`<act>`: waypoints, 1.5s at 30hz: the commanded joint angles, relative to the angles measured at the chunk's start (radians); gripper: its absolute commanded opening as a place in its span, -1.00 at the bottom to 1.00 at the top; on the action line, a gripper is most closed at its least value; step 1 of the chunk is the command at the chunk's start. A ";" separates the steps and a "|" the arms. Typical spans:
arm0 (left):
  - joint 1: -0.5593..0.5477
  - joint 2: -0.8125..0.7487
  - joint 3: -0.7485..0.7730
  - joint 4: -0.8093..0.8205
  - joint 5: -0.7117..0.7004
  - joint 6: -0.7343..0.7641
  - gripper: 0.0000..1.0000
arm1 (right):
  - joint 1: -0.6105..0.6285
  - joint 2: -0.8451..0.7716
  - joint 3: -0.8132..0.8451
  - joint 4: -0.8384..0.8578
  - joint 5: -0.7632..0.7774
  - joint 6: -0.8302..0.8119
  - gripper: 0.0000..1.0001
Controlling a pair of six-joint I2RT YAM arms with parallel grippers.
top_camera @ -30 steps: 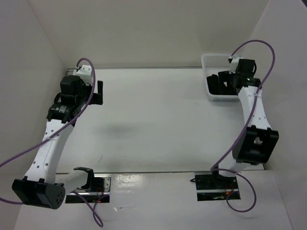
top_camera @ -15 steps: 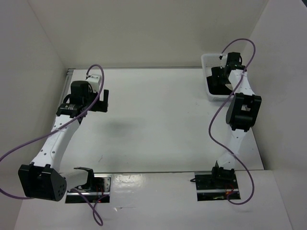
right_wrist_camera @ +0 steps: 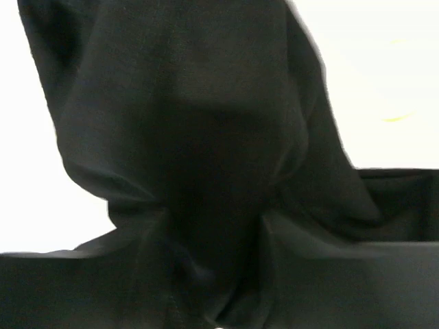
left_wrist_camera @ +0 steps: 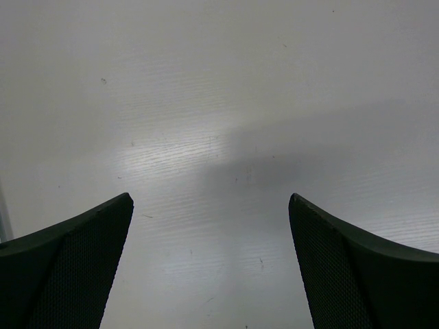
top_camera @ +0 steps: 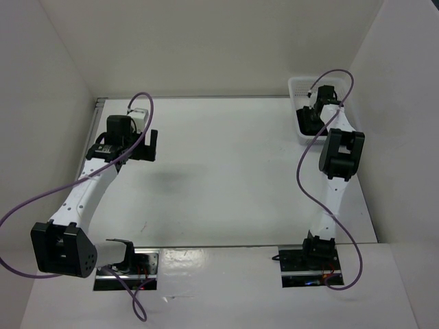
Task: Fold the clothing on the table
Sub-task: Grab the skirt from the pile, then move the skirt to the center of the board
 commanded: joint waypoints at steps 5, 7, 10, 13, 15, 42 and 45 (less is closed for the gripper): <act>0.004 -0.014 0.035 0.016 -0.009 0.009 1.00 | 0.001 0.058 0.023 -0.011 0.072 0.005 -0.95; 0.004 -0.023 0.035 0.016 -0.009 0.009 1.00 | 0.001 0.042 0.023 -0.011 0.072 0.005 -1.00; 0.004 -0.023 0.026 0.016 -0.018 0.009 1.00 | 0.011 -0.060 0.035 -0.020 0.048 0.016 -1.00; 0.004 -0.032 0.026 0.016 -0.018 0.009 1.00 | 0.011 -0.229 0.073 -0.030 0.008 0.042 -1.00; 0.004 -0.041 0.026 0.016 -0.018 0.009 1.00 | 0.021 -0.350 0.127 -0.043 -0.017 0.062 -1.00; 0.004 -0.069 0.017 0.026 -0.018 0.009 1.00 | 0.589 -0.942 -0.196 -0.061 -0.104 0.082 0.42; 0.004 -0.069 0.017 0.026 -0.018 0.009 1.00 | 0.589 -0.966 -0.302 0.033 0.045 0.091 0.90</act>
